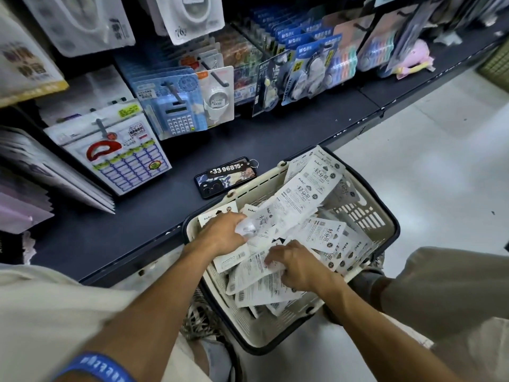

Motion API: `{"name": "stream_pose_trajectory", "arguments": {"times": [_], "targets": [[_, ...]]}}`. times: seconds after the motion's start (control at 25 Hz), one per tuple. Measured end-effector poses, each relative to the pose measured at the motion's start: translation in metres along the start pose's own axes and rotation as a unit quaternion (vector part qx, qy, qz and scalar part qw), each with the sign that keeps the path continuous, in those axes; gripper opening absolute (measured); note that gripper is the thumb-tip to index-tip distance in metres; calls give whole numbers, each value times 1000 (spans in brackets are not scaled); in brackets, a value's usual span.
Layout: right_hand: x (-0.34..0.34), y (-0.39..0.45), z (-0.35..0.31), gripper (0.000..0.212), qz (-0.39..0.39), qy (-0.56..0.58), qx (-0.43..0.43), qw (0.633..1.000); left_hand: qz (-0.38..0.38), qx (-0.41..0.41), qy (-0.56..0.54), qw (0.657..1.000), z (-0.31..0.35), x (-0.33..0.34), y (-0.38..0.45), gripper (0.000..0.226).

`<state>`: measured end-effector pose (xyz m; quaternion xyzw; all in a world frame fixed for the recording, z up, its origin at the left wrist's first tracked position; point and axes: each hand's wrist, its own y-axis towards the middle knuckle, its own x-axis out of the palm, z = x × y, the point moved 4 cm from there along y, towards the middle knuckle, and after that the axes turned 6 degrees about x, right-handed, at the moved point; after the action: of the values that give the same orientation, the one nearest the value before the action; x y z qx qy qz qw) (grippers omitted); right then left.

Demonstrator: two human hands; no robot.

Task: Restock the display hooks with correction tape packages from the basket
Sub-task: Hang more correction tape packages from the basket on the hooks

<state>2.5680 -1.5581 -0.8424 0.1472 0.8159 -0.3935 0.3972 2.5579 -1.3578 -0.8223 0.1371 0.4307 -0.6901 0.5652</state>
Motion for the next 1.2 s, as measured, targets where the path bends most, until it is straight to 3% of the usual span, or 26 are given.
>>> {"name": "stream_pose_trajectory", "arguments": {"times": [0.12,0.24,0.32,0.44,0.52,0.64,0.68,0.72,0.8,0.84,0.92,1.04,1.12,1.2], "targets": [[2,3,11,61,-3,-25,-10,1000,-17,2,-9,1000,-2,4,-1,25],[-3,2,8,27,71,-2,-13,997,-24,3,-5,1000,-2,3,-3,24],[-14,3,0,16,113,74,-3,991,-32,-10,-28,999,0,4,-5,21],[-48,7,-6,4,140,308,22,941,-92,-22,-210,973,10,9,-8,25],[-65,9,-10,16,184,394,21,900,-136,-14,-301,944,21,11,-11,30],[-67,5,2,13,271,472,103,833,-155,-18,-274,949,22,12,-10,34],[-63,1,14,10,285,435,148,841,-153,-29,-259,953,19,13,-10,37],[-57,-2,25,9,253,354,190,880,-142,-44,-255,956,15,14,-10,38],[-35,-4,35,11,86,208,239,945,-125,-75,-265,953,6,18,-13,42],[-23,-5,37,16,13,198,251,948,-132,-89,-261,952,2,23,-15,48],[-9,-7,30,26,-63,288,260,920,-152,-121,-234,953,-2,37,-21,70],[1,-5,30,42,-58,334,262,903,-122,-192,-313,922,-4,55,-25,98],[1,-7,34,49,-4,393,288,873,-114,-223,-417,874,1,66,-28,95],[-6,-8,32,49,34,425,269,864,-133,-216,-431,866,7,72,-32,80]]}}
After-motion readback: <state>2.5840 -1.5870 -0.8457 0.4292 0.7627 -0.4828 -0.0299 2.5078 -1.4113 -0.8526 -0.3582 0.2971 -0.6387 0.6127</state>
